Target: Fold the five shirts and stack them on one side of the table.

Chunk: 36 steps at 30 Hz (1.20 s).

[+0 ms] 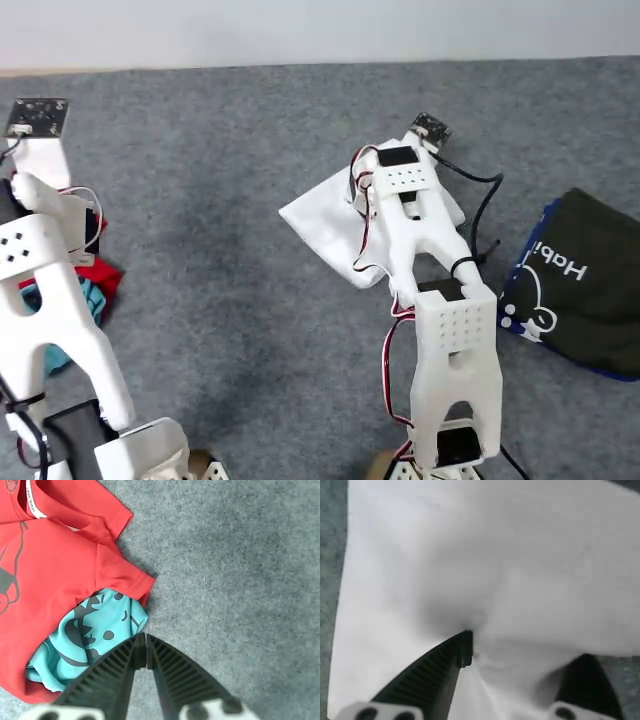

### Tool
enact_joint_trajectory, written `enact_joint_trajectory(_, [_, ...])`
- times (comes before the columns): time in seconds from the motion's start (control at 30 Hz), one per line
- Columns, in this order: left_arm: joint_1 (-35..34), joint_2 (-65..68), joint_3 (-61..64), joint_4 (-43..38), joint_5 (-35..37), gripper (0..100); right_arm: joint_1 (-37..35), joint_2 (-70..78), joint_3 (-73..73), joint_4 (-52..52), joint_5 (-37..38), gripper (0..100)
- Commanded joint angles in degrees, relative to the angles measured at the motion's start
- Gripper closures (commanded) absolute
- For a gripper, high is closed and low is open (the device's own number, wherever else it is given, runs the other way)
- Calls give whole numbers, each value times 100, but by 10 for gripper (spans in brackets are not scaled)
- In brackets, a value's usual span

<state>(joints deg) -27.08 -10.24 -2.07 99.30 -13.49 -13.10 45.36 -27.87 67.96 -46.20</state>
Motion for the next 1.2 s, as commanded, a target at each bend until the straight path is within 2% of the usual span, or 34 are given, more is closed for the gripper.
enact_joint_trajectory(0.0, [-18, -88, -22, 114, -9, 994, -48, 207, -220, -31, 97, 986])
enact_joint_trajectory(0.2, [-18, -79, -22, 114, -9, 994, 119, -127, -580, 866, 492, 988])
enact_joint_trajectory(0.77, [-18, -79, -22, 114, -9, 994, 1358, -2571, -774, 3407, 2884, 990])
enact_joint_trajectory(1.17, [-18, -79, -22, 114, -9, 994, 2730, -3741, -756, 3486, 4545, 990])
